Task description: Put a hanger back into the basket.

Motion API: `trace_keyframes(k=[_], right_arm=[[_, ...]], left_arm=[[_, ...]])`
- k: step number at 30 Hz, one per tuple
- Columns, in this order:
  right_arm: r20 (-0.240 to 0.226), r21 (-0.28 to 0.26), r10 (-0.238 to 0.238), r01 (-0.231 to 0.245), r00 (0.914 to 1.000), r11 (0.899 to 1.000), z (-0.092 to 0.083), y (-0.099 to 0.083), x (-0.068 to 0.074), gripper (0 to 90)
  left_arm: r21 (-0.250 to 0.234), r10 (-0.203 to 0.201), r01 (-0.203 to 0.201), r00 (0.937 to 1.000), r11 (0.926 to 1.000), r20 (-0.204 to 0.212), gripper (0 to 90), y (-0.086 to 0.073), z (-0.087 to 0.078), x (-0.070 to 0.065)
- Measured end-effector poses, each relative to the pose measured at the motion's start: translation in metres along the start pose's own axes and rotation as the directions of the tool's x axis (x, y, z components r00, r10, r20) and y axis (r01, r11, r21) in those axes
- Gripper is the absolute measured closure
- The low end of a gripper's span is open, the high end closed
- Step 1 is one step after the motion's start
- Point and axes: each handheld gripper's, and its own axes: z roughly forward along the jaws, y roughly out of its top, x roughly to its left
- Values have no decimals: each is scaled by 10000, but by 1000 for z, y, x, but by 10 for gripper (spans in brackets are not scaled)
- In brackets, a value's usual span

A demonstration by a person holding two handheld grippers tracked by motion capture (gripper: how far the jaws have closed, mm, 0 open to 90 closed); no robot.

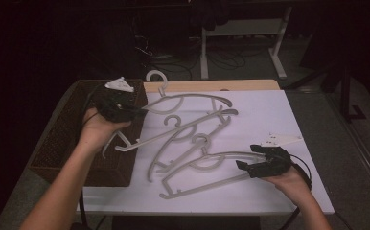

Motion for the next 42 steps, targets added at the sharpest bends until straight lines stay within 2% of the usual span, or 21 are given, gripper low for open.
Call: trace_keyframes(k=[4, 8, 10, 15, 16, 17, 24, 29, 34, 36, 42], right_arm=[[349, -80, 264, -261, 9990, 9996, 2, -9, 2, 142], [589, -90, 275, -270, 9979, 9996, 2, -17, 4, 131], [706, -163, 371, -360, 9968, 9992, 2, -18, 3, 127], [845, -336, 380, -352, 9957, 9988, 2, -18, 2, 122], [845, -336, 380, -352, 9957, 9988, 2, -18, 2, 122], [875, -291, 396, -372, 9954, 9989, 2, -18, 2, 120], [1058, -264, 414, -388, 9935, 9989, 5, -19, 0, 110], [1141, -290, 432, -401, 9925, 9988, 5, -18, 0, 111], [1183, -243, 394, -368, 9922, 9990, 6, -18, -1, 111], [1195, -234, 349, -323, 9922, 9992, 6, -18, -1, 111], [1230, -197, 279, -256, 9920, 9995, 6, -19, -1, 111]], left_arm=[[-194, -102, 95, 9994, 9998, -344, 823, -7, -22, 20], [-406, -451, 420, 9958, 9983, -795, 823, -20, -44, 45], [-513, -722, 672, 9920, 9964, -1037, 823, -28, -54, 55], [-627, -1048, 959, 9816, 9934, -1599, 823, -51, -78, 80], [-627, -1048, 959, 9816, 9934, -1599, 823, -51, -78, 80], [-646, -1297, 1200, 9756, 9907, -1773, 823, -62, -84, 89], [-1005, -1996, 1823, 9583, 9781, -2044, 823, -100, -97, 114], [-1126, -2306, 2101, 9478, 9712, -2203, 823, -119, -103, 127], [-921, -2308, 2142, 9405, 9724, -2495, 823, -128, -105, 131], [-740, -2203, 2079, 9370, 9754, -2713, 823, -131, -103, 132], [-863, -2353, 2199, 9337, 9717, -2701, 822, -136, -100, 136]])
